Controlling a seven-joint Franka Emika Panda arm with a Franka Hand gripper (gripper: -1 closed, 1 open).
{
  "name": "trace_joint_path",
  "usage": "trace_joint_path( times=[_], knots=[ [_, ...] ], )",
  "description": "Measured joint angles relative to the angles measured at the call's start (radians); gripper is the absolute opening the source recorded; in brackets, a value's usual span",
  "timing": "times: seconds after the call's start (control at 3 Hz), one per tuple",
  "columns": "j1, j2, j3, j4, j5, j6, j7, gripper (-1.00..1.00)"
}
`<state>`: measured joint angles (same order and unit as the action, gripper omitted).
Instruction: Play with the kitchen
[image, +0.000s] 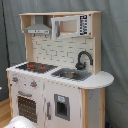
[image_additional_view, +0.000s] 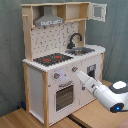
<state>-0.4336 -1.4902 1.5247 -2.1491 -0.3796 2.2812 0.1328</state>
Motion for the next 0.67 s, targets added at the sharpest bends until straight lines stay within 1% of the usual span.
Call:
trace_joint_path(
  times=[0.33,0.67],
  knots=[
    [-0.014,0.008,0.026,-0.048,0.002,0.085,0.008,1.00],
    [-0.041,0.009,0.017,-0.096,0.002,0.180,0.032,1.00]
  ],
)
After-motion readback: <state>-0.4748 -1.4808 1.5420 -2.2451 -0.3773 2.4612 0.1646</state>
